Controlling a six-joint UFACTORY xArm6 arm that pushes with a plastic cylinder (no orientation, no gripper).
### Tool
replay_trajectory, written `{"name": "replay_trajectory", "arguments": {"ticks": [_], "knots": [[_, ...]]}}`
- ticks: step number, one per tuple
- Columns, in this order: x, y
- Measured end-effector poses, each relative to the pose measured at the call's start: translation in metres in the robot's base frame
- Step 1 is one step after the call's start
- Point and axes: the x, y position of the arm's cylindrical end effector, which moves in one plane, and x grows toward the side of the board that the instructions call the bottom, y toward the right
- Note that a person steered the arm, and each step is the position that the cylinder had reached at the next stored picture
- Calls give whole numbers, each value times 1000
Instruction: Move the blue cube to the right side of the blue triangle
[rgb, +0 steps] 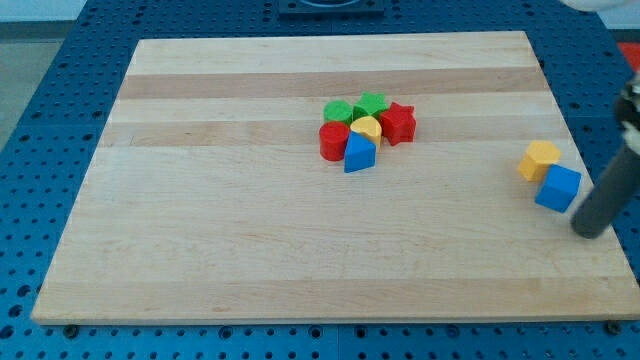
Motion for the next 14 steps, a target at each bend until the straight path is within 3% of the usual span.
{"name": "replay_trajectory", "arguments": {"ticks": [2, 6, 10, 14], "knots": [[-36, 21], [-81, -98], [-14, -104], [-18, -112]]}}
